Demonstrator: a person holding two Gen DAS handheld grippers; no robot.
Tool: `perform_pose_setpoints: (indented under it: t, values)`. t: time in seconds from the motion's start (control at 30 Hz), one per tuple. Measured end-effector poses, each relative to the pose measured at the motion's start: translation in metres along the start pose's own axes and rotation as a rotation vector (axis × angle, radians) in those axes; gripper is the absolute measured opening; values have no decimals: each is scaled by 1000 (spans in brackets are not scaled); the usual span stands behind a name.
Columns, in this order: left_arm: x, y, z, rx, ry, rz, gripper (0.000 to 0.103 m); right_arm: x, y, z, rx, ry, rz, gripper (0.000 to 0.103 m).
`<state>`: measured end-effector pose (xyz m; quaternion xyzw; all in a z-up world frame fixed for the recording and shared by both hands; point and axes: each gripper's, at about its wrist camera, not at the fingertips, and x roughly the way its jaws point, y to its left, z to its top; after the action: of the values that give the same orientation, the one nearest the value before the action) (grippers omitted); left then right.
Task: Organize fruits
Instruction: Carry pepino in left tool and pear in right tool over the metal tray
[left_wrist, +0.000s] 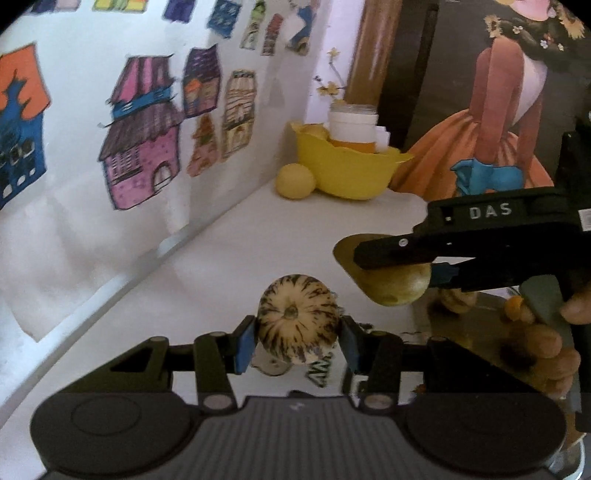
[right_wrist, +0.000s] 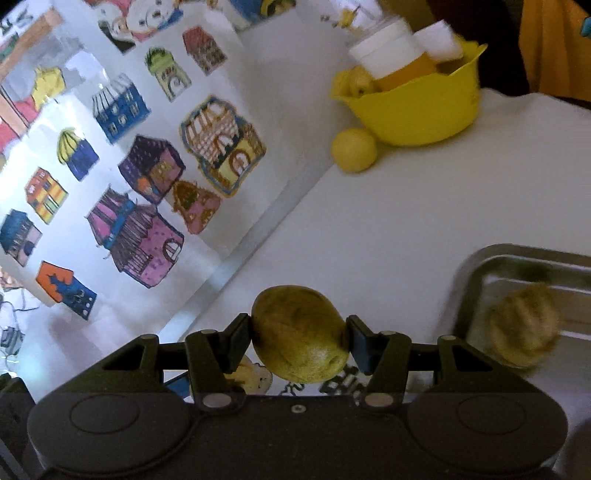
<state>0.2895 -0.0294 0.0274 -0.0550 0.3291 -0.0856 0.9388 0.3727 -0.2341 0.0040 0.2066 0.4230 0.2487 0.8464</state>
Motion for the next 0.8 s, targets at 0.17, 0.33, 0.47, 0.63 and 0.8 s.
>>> perform_pose_setpoints:
  t: [0.17, 0.33, 0.47, 0.63, 0.8]
  values:
    - [-3, -21, 2, 18, -10, -22, 52, -41, -4, 9, 14, -40, -22, 58]
    - [-8, -43, 5, 29, -24, -54, 52, -77, -17, 12, 26, -72, -51, 58]
    - [-10, -62, 4, 37, -30, -83, 52, -100, -35, 5, 42, -94, -71, 58]
    - [-13, -82, 0, 50, -25, -119, 52, -125, -52, -7, 52, -112, -86, 58]
    - [-12, -101, -6, 66, -19, -151, 52, -145, -65, -14, 52, -123, -97, 58]
